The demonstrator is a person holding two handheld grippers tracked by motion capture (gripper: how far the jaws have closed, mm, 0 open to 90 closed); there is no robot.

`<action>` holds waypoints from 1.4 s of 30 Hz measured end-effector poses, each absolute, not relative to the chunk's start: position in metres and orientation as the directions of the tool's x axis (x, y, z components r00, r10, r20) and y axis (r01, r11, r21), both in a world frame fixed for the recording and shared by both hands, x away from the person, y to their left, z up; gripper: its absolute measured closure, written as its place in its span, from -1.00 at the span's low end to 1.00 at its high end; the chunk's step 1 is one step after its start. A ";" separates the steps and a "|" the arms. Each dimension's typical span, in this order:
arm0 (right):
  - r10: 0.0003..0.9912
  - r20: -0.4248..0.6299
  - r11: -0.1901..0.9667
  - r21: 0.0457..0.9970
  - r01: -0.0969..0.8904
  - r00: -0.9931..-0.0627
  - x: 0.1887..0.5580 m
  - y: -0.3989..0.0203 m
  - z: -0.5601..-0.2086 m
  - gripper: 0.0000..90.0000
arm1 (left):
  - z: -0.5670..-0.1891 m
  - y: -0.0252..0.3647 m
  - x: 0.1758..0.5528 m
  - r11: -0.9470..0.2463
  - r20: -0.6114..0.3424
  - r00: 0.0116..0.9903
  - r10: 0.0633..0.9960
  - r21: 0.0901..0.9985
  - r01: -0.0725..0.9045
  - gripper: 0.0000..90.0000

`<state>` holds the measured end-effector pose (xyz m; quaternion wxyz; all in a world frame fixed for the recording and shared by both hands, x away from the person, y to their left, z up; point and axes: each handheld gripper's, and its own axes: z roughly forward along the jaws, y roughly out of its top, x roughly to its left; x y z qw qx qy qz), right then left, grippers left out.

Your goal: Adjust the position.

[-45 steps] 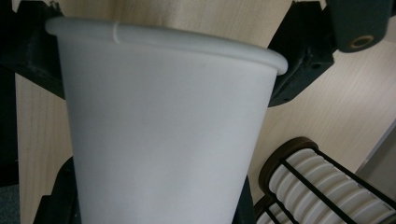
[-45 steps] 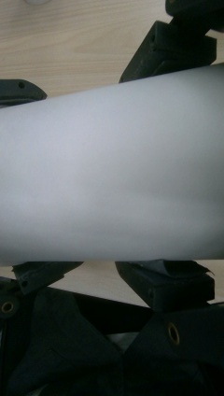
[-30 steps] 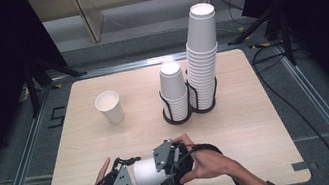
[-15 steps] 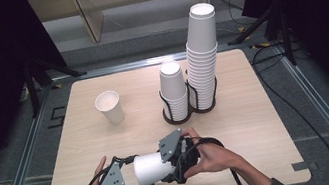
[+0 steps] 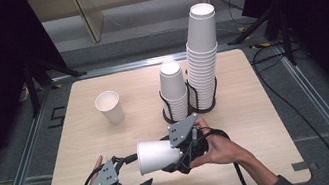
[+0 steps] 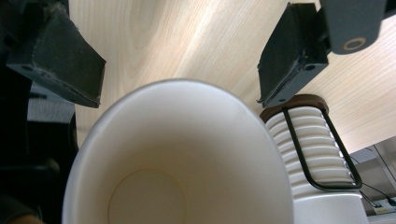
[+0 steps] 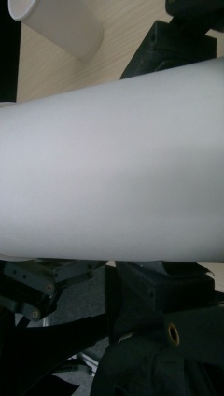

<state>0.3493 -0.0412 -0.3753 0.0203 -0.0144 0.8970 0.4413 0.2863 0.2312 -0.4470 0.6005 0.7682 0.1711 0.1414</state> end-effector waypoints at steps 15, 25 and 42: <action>-0.059 -0.036 0.565 0.823 -0.063 -0.998 0.350 -0.039 -0.380 -0.52 | -0.443 0.234 0.286 -0.125 -0.084 0.907 0.412 0.981 0.148 -0.68; -0.081 0.002 0.560 0.828 -0.044 -0.997 0.348 -0.034 -0.387 -0.52 | -0.441 0.234 0.286 -0.082 -0.119 0.912 0.392 0.983 0.163 -0.79; -0.108 0.028 0.570 0.821 -0.039 -0.994 0.347 -0.026 -0.399 -0.52 | -0.440 0.233 0.285 -0.062 -0.129 0.913 0.387 0.984 0.166 -0.87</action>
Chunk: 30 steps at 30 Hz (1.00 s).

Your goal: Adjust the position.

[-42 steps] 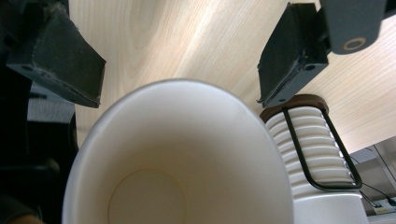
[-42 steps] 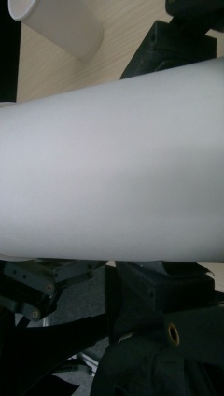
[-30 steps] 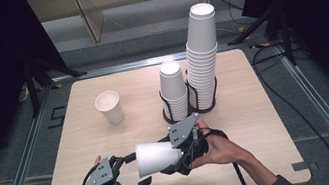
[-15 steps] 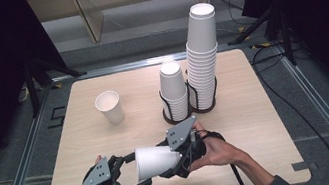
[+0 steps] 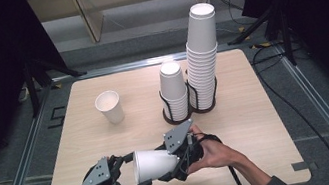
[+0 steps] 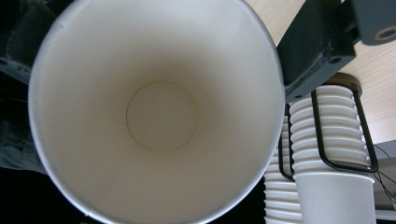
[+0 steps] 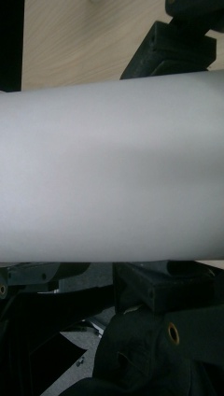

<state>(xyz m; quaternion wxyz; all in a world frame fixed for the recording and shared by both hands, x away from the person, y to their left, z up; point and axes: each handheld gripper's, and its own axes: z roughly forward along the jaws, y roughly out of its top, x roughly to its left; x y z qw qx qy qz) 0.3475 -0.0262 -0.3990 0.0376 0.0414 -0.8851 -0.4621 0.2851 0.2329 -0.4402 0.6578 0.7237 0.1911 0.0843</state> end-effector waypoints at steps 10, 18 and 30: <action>-0.106 0.068 0.558 0.830 -0.003 -0.992 0.350 -0.026 -0.403 -0.51 | -0.439 0.235 0.286 -0.049 -0.139 0.919 0.370 0.984 0.169 -0.79; -0.096 0.103 0.564 0.825 0.031 -0.990 0.352 -0.025 -0.407 -0.56 | -0.439 0.235 0.286 -0.067 -0.133 0.916 0.379 0.983 0.170 -0.78; -0.020 0.088 0.583 0.811 0.060 -0.996 0.353 -0.032 -0.401 -0.65 | -0.437 0.238 0.289 -0.096 -0.137 0.884 0.447 0.975 0.200 -0.76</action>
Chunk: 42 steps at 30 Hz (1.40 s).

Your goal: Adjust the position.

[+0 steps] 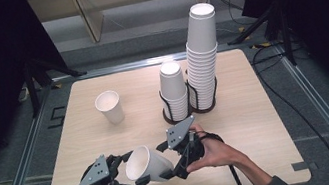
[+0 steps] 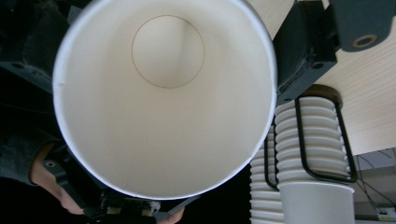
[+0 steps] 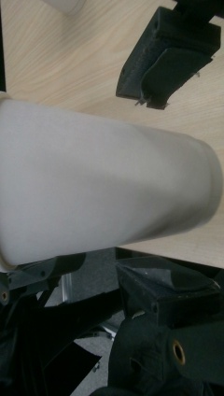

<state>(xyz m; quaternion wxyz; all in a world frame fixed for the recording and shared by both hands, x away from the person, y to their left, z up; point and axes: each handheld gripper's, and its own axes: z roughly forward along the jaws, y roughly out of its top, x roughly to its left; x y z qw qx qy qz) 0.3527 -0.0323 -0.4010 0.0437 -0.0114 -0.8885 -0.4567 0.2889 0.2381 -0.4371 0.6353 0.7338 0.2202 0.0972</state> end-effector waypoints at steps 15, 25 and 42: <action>0.049 0.016 0.626 0.779 0.043 -0.999 0.345 -0.018 -0.407 -0.65 | -0.432 0.236 0.287 -0.170 -0.077 0.859 0.507 0.967 0.187 -0.75; 0.065 -0.037 0.653 0.758 0.015 -0.997 0.338 -0.005 -0.415 -0.65 | -0.429 0.230 0.284 -0.205 -0.050 0.842 0.537 0.960 0.188 -0.75; 0.086 0.048 0.529 0.844 0.087 -0.995 0.342 -0.002 -0.422 -0.51 | -0.428 0.235 0.284 -0.056 -0.147 0.820 0.554 0.975 0.213 -0.88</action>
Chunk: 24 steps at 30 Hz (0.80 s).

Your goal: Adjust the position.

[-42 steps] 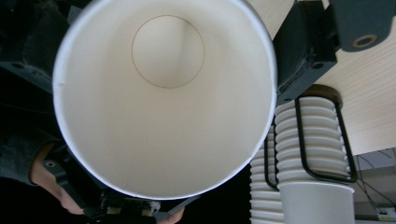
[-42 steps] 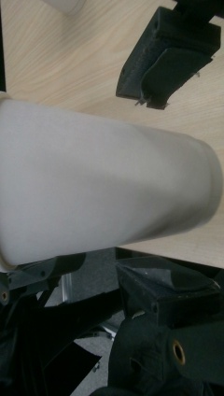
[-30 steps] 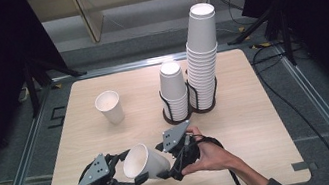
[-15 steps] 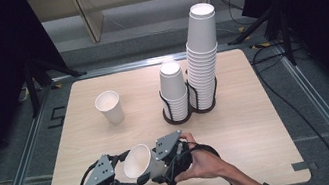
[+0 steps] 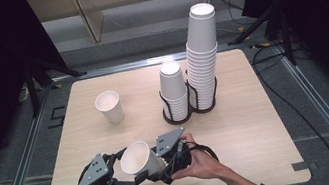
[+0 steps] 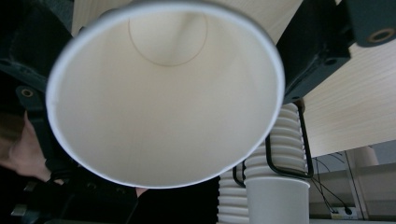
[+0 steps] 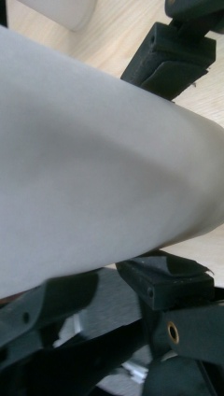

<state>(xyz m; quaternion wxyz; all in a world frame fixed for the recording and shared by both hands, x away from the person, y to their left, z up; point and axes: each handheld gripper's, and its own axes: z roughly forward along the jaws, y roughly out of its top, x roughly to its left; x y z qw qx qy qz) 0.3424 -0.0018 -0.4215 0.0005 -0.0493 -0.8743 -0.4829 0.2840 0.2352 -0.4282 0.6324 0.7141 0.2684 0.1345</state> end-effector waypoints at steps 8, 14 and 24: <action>0.097 0.055 0.491 0.866 0.096 -0.994 0.343 -0.003 -0.420 -0.51 | -0.432 0.235 0.285 0.025 -0.218 0.807 0.549 0.969 0.245 -0.91; 0.089 0.046 0.473 0.877 0.083 -0.995 0.342 0.001 -0.422 -0.51 | -0.431 0.235 0.284 0.045 -0.219 0.804 0.552 0.971 0.234 -0.96; 0.087 0.087 0.448 0.886 0.117 -0.992 0.340 0.003 -0.425 -0.51 | -0.431 0.233 0.284 0.062 -0.226 0.799 0.558 0.971 0.232 -0.98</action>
